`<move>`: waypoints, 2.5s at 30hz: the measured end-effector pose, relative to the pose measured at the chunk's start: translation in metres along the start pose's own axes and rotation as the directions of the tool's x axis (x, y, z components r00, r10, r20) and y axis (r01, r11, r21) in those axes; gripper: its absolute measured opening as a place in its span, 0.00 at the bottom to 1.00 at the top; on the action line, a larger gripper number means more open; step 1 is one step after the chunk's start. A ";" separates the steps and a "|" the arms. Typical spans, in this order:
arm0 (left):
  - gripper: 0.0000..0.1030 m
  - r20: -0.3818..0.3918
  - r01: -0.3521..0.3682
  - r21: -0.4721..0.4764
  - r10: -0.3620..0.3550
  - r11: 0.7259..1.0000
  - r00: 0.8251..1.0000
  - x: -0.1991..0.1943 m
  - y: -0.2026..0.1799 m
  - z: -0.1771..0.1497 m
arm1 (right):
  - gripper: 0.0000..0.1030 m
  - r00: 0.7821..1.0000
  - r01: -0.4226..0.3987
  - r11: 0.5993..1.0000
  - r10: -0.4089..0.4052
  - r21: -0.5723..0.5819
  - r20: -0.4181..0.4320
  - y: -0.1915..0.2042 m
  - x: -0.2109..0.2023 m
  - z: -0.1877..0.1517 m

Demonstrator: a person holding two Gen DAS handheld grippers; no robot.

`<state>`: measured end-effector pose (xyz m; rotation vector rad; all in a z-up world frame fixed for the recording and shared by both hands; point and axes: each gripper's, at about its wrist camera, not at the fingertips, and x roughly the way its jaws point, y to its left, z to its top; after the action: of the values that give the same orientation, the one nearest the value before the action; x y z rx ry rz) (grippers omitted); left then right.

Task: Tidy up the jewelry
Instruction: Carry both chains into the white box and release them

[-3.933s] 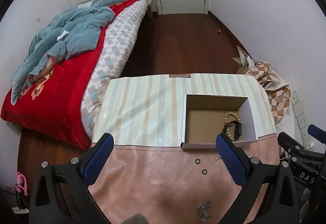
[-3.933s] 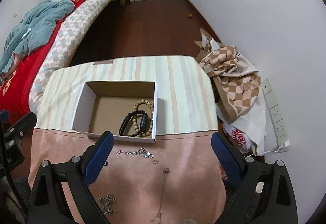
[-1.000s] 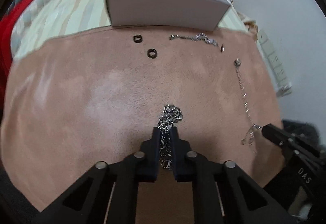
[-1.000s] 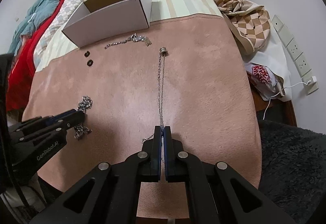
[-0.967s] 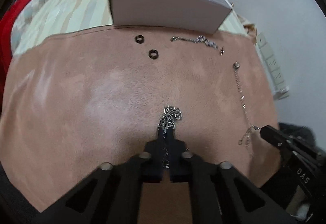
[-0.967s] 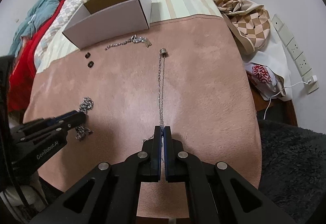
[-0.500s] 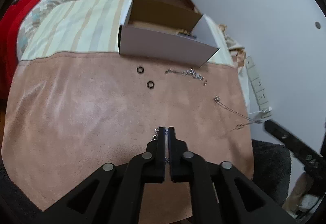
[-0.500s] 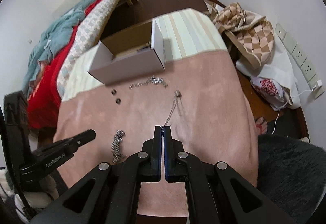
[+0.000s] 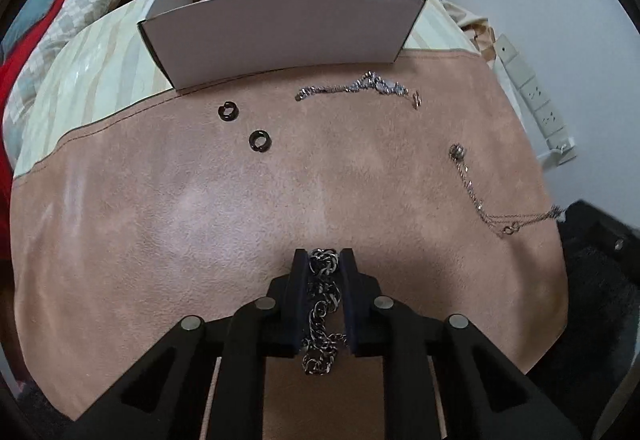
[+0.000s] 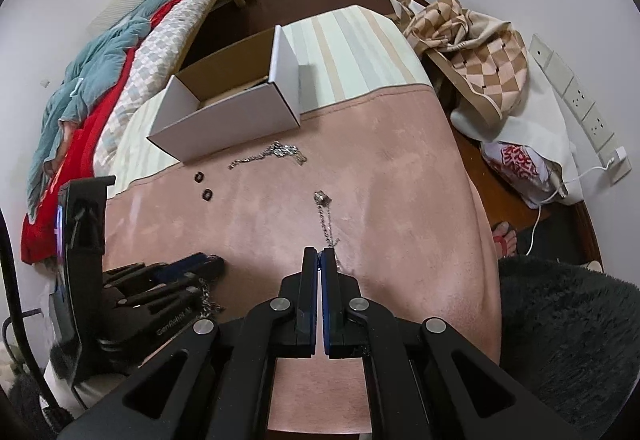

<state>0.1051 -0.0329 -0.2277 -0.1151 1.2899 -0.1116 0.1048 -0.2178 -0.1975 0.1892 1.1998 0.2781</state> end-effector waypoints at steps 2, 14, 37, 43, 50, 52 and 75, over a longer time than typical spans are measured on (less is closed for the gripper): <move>0.05 0.006 0.027 -0.030 -0.027 0.999 1.000 -0.005 0.006 -0.001 | 0.02 1.000 -0.006 1.000 0.006 0.004 0.000 -0.001 0.000 0.000; 0.05 0.108 0.155 -0.152 -0.139 0.976 0.984 -0.064 0.032 -0.003 | 0.01 0.991 -0.117 0.993 0.116 0.015 0.067 0.010 -0.044 0.023; 0.05 0.310 0.237 -0.125 -0.189 0.964 0.932 -0.141 0.073 0.149 | 0.01 0.960 -0.197 0.955 0.234 -0.224 0.152 0.113 -0.079 0.197; 0.05 0.202 0.266 -0.198 -0.227 0.943 0.953 -0.086 0.104 0.175 | 0.01 0.972 -0.232 0.950 0.236 -0.208 -0.006 0.133 0.002 0.244; 0.07 0.104 0.203 -0.301 -0.179 0.932 0.978 -0.054 0.120 0.181 | 0.02 0.946 -0.292 0.940 0.256 -0.178 -0.197 0.142 0.086 0.260; 0.08 0.098 0.179 -0.295 -0.157 0.938 0.983 -0.051 0.119 0.181 | 0.02 0.933 -0.302 0.943 0.262 -0.140 -0.246 0.136 0.104 0.262; 0.98 0.163 -0.224 -0.198 0.258 0.954 0.952 -0.057 0.099 0.120 | 0.97 0.969 0.235 0.942 -0.247 -0.239 -0.020 0.091 0.091 0.169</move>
<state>0.2072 0.0765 -0.1550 -0.1154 1.1143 0.2212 0.2832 -0.1031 -0.1922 -0.1721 1.2149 0.2084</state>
